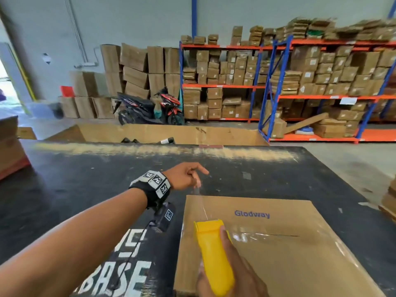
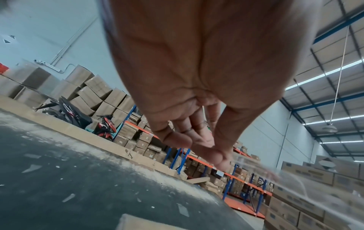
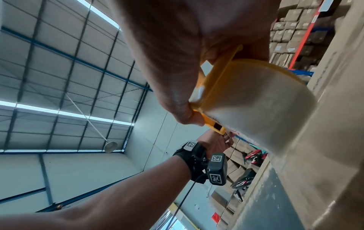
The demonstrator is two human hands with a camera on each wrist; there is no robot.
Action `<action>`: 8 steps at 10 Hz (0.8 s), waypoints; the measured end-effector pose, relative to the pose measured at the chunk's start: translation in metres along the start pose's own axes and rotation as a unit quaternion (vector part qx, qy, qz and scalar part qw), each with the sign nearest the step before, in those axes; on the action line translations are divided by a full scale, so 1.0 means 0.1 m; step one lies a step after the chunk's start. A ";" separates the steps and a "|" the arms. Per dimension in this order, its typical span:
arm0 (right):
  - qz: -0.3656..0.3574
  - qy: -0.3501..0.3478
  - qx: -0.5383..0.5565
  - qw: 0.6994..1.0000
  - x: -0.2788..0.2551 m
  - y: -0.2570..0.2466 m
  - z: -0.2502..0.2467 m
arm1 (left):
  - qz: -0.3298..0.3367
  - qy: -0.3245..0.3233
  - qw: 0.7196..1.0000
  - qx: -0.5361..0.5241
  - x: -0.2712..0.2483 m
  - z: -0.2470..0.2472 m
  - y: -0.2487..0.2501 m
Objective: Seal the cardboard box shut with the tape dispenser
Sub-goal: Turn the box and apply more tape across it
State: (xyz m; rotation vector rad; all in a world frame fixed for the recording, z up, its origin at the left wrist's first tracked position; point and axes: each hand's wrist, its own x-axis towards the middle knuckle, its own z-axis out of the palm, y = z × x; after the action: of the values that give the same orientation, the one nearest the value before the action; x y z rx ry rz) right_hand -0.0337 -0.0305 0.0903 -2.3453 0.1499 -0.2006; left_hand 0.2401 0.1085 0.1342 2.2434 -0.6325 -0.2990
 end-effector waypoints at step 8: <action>0.131 0.073 -0.022 0.988 0.86 -0.43 0.73 | -0.041 -0.143 0.989 0.004 0.96 0.23 -1.36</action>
State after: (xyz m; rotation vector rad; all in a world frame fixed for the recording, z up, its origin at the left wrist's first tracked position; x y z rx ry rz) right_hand 0.0663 0.0357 0.0784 -2.3259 0.5360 -0.2401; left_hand 0.3596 0.1226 0.0165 2.2575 -0.6895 -0.6689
